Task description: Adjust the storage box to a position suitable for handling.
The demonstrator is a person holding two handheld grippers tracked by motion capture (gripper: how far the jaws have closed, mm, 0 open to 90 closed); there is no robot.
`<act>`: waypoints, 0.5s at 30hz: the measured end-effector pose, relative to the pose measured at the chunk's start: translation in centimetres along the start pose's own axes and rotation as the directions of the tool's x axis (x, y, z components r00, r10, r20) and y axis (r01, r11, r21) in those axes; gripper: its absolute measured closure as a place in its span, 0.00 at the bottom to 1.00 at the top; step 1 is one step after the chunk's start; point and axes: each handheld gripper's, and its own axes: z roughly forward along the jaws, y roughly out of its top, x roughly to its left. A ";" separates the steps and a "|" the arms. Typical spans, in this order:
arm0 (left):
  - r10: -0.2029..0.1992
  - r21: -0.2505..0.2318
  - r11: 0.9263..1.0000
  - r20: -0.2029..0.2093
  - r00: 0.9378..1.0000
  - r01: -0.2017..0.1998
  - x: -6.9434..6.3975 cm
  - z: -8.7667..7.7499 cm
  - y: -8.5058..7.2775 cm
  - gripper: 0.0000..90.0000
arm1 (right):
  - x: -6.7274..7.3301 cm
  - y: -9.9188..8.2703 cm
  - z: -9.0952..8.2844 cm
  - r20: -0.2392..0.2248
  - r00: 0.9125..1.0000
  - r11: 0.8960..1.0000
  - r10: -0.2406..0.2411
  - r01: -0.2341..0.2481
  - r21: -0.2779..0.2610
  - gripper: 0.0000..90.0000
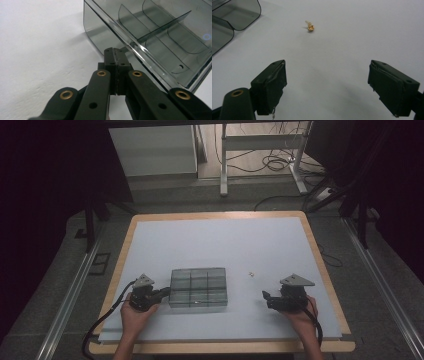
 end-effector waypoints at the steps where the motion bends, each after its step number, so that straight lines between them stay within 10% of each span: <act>1: -0.002 0.000 1.000 0.001 1.000 0.002 -0.1 0.1 0.0 1.00 | 0.0 0.0 0.0 0.000 1.000 1.000 0.000 0.000 0.000 0.16; 15: 0.015 -0.007 1.000 0.015 1.000 -0.014 -1.0 0.9 0.5 1.00 | 0.1 -0.1 0.3 0.000 1.000 1.000 -0.007 0.007 0.010 0.16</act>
